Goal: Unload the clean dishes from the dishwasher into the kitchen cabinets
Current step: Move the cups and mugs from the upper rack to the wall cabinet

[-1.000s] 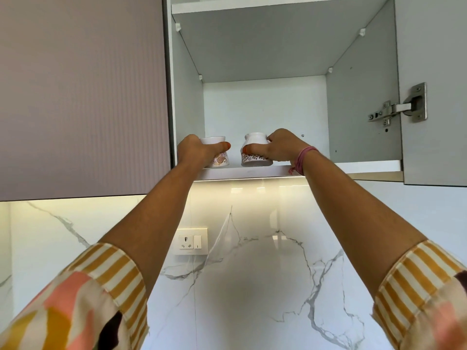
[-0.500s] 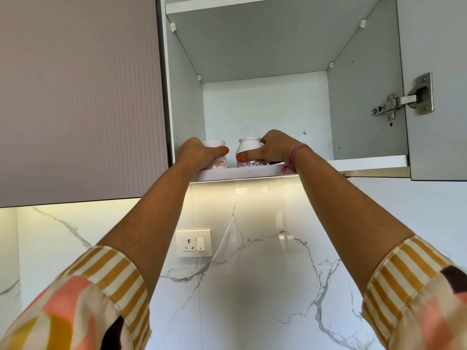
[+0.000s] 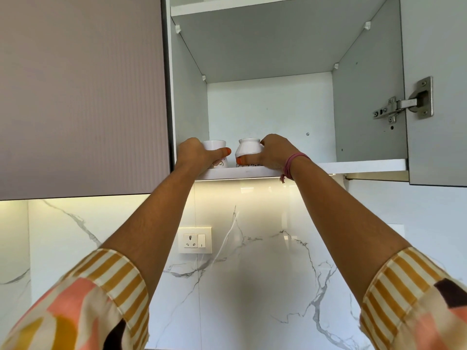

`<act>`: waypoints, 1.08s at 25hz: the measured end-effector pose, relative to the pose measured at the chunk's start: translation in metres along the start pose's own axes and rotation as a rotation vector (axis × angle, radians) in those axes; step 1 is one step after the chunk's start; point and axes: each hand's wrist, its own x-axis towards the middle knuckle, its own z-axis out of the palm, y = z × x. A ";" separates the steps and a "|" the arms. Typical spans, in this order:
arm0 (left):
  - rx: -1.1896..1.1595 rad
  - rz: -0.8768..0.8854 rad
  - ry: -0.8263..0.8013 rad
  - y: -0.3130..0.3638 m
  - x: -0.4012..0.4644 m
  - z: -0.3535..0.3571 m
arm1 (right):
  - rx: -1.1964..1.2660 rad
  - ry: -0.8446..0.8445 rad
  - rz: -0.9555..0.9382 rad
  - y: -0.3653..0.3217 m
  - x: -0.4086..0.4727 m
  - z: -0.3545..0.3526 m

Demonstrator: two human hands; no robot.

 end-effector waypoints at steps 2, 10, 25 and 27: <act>0.021 0.036 0.054 0.001 -0.009 -0.001 | -0.029 0.077 -0.025 0.000 -0.003 0.002; -0.107 0.173 0.189 -0.005 -0.083 -0.024 | 0.027 0.453 -0.120 -0.013 -0.079 0.021; -0.239 0.151 -0.035 0.015 -0.336 -0.143 | 0.087 0.378 0.075 -0.068 -0.349 -0.032; -0.267 0.101 -0.081 0.020 -0.373 -0.151 | 0.070 0.339 0.092 -0.069 -0.390 -0.045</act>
